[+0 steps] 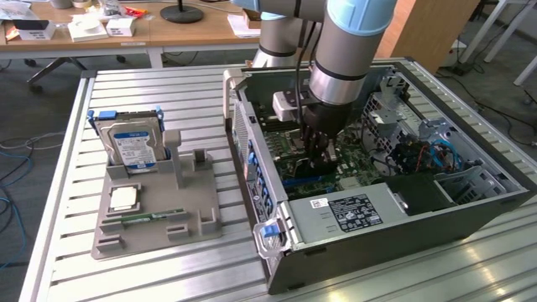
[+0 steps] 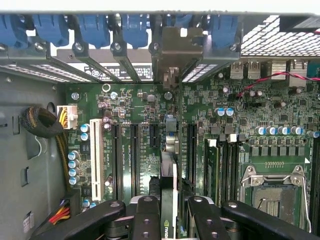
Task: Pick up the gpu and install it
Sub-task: 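Insert the gpu into the slot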
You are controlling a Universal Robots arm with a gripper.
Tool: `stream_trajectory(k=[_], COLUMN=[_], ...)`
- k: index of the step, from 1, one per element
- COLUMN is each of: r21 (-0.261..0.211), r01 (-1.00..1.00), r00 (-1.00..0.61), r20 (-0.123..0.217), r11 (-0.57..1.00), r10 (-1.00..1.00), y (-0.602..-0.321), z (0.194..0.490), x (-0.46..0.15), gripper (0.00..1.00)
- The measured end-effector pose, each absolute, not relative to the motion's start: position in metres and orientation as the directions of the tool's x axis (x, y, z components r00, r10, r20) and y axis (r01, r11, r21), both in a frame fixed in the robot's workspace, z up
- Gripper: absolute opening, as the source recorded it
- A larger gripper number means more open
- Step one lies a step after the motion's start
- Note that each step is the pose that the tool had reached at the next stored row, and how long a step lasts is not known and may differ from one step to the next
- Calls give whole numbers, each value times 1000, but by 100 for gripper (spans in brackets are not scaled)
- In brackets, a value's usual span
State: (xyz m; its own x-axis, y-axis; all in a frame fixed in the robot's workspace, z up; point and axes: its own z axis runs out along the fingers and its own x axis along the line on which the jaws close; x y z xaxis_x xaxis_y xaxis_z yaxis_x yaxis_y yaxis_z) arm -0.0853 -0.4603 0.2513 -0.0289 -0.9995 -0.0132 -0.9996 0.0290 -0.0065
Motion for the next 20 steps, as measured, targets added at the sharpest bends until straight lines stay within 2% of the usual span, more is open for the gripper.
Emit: stream_trajectory(k=[20], r21=[-6], r01=[-1000], r00=[-29], r20=[-13], r11=[29], r10=[-999], y=[-459], z=[248], x=[-87], gripper=[26])
